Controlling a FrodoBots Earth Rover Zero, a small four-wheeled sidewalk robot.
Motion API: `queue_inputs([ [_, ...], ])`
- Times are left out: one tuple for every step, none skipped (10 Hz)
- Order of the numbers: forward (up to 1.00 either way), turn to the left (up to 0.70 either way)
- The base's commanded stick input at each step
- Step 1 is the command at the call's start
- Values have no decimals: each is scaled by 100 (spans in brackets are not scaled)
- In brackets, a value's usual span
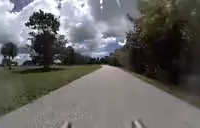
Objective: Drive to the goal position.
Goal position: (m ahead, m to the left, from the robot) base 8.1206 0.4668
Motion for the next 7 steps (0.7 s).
queue_inputs([
  [70, 3],
  [70, 3],
  [70, 3],
  [70, 3],
  [70, 3],
  [70, 3],
  [70, 3],
])
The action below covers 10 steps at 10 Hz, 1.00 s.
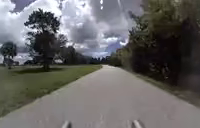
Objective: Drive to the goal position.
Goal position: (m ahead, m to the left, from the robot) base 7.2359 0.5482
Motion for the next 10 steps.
queue_inputs([
  [70, 3],
  [70, 3],
  [70, -15],
  [70, -32],
  [70, -32],
  [70, -24],
  [70, -9],
  [70, 3],
  [70, 3],
  [70, 3],
])
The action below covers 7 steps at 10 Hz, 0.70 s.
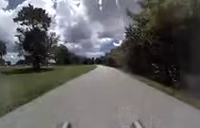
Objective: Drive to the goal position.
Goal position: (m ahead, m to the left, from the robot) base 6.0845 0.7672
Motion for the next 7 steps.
queue_inputs([
  [70, 3],
  [70, 3],
  [70, 3],
  [70, 3],
  [70, 3],
  [70, 3],
  [70, 3],
])
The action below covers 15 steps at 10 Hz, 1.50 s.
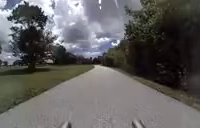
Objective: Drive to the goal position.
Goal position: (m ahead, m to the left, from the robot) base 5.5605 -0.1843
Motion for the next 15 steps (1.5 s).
queue_inputs([
  [70, 3],
  [70, 3],
  [70, 3],
  [70, 3],
  [70, 3],
  [70, 3],
  [70, 3],
  [70, 3],
  [70, 3],
  [70, 3],
  [70, 3],
  [70, 3],
  [70, 3],
  [70, 3],
  [70, 3],
])
